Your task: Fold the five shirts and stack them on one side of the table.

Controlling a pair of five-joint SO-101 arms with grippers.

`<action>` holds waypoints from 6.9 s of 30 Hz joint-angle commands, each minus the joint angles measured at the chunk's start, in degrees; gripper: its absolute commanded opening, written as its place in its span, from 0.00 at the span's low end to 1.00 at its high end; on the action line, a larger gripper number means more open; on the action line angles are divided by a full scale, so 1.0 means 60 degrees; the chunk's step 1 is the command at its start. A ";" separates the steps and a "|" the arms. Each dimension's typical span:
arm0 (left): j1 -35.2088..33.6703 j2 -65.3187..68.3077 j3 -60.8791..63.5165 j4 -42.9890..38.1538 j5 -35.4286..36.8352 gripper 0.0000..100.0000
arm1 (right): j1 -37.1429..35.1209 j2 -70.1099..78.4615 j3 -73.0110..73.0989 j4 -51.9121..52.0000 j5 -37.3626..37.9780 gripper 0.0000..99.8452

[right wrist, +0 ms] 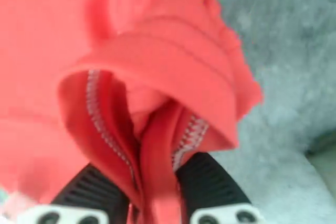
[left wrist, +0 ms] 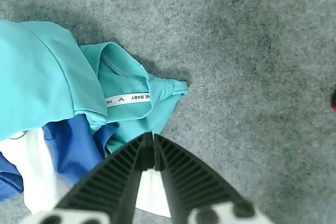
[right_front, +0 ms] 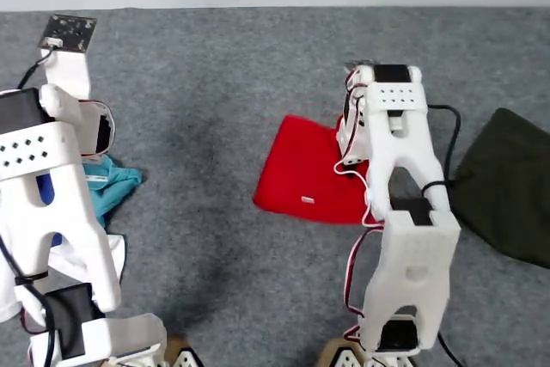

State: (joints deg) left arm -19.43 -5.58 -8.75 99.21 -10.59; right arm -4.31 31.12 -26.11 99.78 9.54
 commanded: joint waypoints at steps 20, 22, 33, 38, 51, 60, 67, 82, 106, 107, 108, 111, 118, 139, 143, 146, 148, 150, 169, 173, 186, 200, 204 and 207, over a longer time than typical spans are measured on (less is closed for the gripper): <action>-0.0059 -0.0308 -0.0022 -0.0088 -0.0088 0.01 | 0.1941 0.0462 -0.0410 -0.2806 0.5700 0.01; -0.0059 -0.0308 -0.0022 -0.0088 -0.0088 0.01 | 0.1883 0.1326 -0.1597 -0.3231 0.5788 0.01; -0.0059 -0.0322 -0.0022 -0.0073 -0.0103 0.01 | 0.1590 0.5062 -0.7897 -0.2571 0.5363 0.10; -0.0059 -0.0308 -0.0022 -0.0073 -0.0103 0.01 | 0.1531 0.5560 -1.0139 -0.1092 0.1700 0.27; -0.0059 -0.0308 -0.0022 -0.0073 -0.0615 0.01 | 0.0784 0.5619 -1.1692 0.0549 -0.5392 0.30; -0.0059 -0.0308 -0.0022 -0.0073 -0.0630 0.01 | 0.0769 0.3304 -0.9070 0.0549 -0.7692 0.30; -0.0059 -0.0308 -0.0022 -0.0132 -0.0630 0.01 | 0.0652 0.1487 -0.5245 0.0505 -0.8835 0.38; -0.0059 -0.0308 -0.0022 -0.0117 -0.0630 0.01 | 0.0696 0.4359 -0.5070 -0.1707 -0.9084 0.43; -0.0059 -0.0337 -0.0022 -0.0073 -0.0615 0.01 | 0.1267 0.5326 -0.8791 0.0564 -0.6667 0.01; -0.0059 -0.0352 -0.0022 -0.0073 -0.0615 0.01 | 0.1326 0.5311 -0.9187 0.0564 -0.6286 0.01; -0.0059 -0.0381 -0.0022 -0.0073 -0.0615 0.01 | 0.1473 0.5253 -0.9465 0.0564 -0.5905 0.01; -0.0059 -0.0396 -0.0037 0.0000 -0.0615 0.01 | 0.1853 0.4755 -0.9714 0.0549 -0.4864 0.01; -0.0059 -0.0396 -0.0051 0.0117 -0.0630 0.01 | 0.2733 0.2440 -0.7722 0.0549 -0.3326 0.01; -0.0015 -0.0381 -0.0037 0.0117 -0.0601 0.01 | 0.6542 0.0725 -0.4425 -0.0022 -0.0425 0.01; -0.0015 -0.0381 -0.0037 0.0132 -0.0586 0.01 | 0.6982 0.1370 -0.4440 -0.0520 -0.0322 0.01; -0.0015 -0.0381 -0.0037 0.0132 -0.0586 0.01 | 0.7070 0.1766 -0.4440 -0.0681 0.0366 0.04; -0.0015 -0.0381 -0.0022 0.0132 -0.0586 0.01 | 0.7084 0.1868 -0.4454 -0.0623 0.0454 0.13; -0.0015 -0.0381 -0.0022 0.0132 -0.0586 0.01 | 0.7084 0.1795 -0.4527 -0.0623 0.0454 0.24; -0.0015 -0.0381 -0.0022 0.0132 -0.0571 0.01 | 0.6938 0.0183 -0.4410 0.0256 0.0571 0.02; -0.0015 -0.0381 -0.0022 0.0205 -0.0571 0.01 | 0.7333 0.1077 -0.3897 -0.1165 0.1451 0.01; -0.0044 -0.0381 -0.0022 0.0220 -0.0615 0.01 | 0.7377 0.1648 -0.5143 -0.1751 0.2271 0.01; -0.0059 -0.0410 -0.0022 0.0220 -0.0615 0.01 | 0.8125 0.4271 -0.6022 -0.4315 0.2330 0.01; -0.0059 -0.0396 -0.0022 0.0220 -0.0615 0.01 | 0.8081 0.4198 -0.7531 -0.2879 0.2286 0.01; -0.0059 -0.0396 -0.0022 0.0220 -0.0615 0.01 | 0.7817 0.3993 -0.9055 -0.1077 0.2271 0.01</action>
State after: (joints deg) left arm -19.43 -5.58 -8.75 99.21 -13.76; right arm 43.52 58.11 -70.33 84.66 22.81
